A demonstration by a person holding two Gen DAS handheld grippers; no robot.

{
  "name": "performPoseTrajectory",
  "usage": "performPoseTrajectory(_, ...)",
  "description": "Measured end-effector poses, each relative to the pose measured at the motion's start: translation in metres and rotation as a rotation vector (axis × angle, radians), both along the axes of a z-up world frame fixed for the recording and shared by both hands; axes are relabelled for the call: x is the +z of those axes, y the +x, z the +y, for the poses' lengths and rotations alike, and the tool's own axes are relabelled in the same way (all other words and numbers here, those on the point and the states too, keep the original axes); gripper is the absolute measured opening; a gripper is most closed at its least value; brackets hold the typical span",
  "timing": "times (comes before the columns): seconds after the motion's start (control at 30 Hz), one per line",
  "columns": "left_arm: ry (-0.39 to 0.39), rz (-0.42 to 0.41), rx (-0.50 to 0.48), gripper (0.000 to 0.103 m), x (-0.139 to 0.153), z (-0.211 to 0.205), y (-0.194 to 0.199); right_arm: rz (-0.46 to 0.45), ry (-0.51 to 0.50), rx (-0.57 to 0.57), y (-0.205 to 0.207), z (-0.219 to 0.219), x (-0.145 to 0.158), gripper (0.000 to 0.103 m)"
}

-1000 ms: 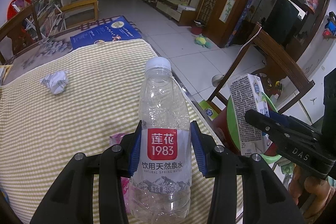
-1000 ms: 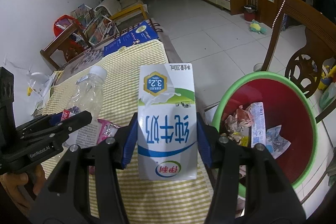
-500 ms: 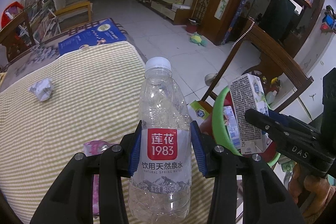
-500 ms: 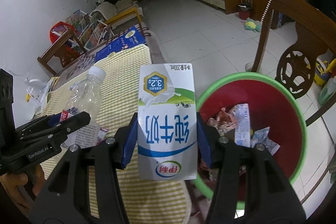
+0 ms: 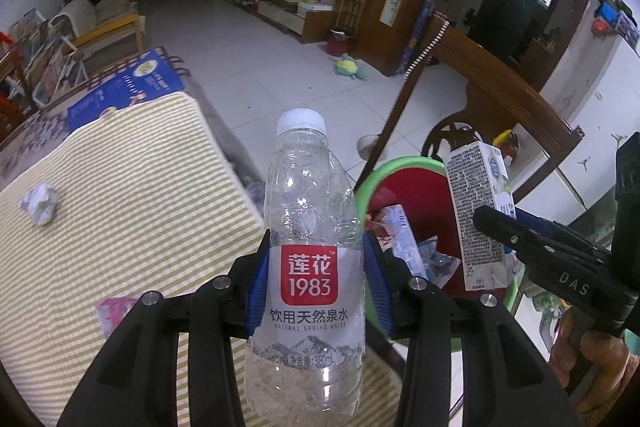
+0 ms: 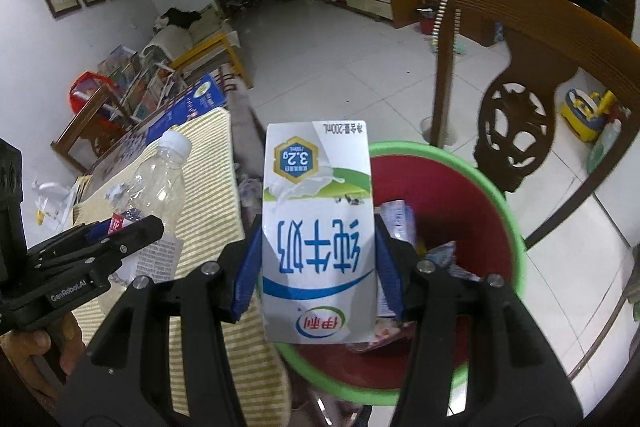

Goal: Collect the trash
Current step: 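Lift the bottle and milk carton and carry both over the red bucket, then open both tools over the red bucket to drop the bottle and carton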

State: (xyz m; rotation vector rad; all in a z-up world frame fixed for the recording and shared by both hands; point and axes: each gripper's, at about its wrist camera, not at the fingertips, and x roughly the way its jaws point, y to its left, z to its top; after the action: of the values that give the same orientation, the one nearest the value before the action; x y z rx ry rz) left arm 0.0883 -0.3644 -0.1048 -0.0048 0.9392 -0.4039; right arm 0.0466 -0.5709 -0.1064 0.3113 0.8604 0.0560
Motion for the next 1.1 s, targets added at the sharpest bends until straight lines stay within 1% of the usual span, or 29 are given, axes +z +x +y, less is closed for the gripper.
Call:
performPoseTrajectory(0.2, 0.007, 0.01, -0.057, 0.04, -0.003, -0.032, 0.006, 0.011, 0.009, -0.056, -0.006, -0.029, -0.005, 0.05)
performPoseTrajectory(0.5, 0.009, 0.023, -0.115, 0.04, -0.006, -0.061, 0.011, 0.017, 0.014, -0.104, -0.012, -0.054, -0.008, 0.05)
performPoseTrajectory(0.8, 0.002, 0.031, -0.139, 0.041, -0.007, -0.069, 0.013, 0.018, 0.014, -0.117, -0.012, -0.061, -0.008, 0.05)
performPoseTrajectory(0.97, -0.023, 0.051, -0.16, 0.041, -0.008, -0.07, 0.014, 0.022, 0.007, -0.128, -0.014, -0.06, -0.008, 0.05)
performPoseTrajectory(1.0, -0.025, 0.05, -0.166, 0.046, -0.009, -0.071, 0.014, 0.027, 0.002, -0.137, -0.014, -0.06, -0.008, 0.052)
performPoseTrajectory(1.03, -0.02, 0.045, -0.168, 0.051, -0.008, -0.071, 0.013, 0.033, 0.002, -0.144, -0.014, -0.061, -0.009, 0.058)
performPoseTrajectory(1.07, -0.025, 0.037, -0.168, 0.06, -0.007, -0.069, 0.012, 0.032, 0.002, -0.157, -0.015, -0.061, -0.009, 0.07)
performPoseTrajectory(1.1, -0.03, 0.03, -0.166, 0.06, -0.006, -0.067, 0.012, 0.026, 0.004, -0.167, -0.016, -0.062, -0.009, 0.071)
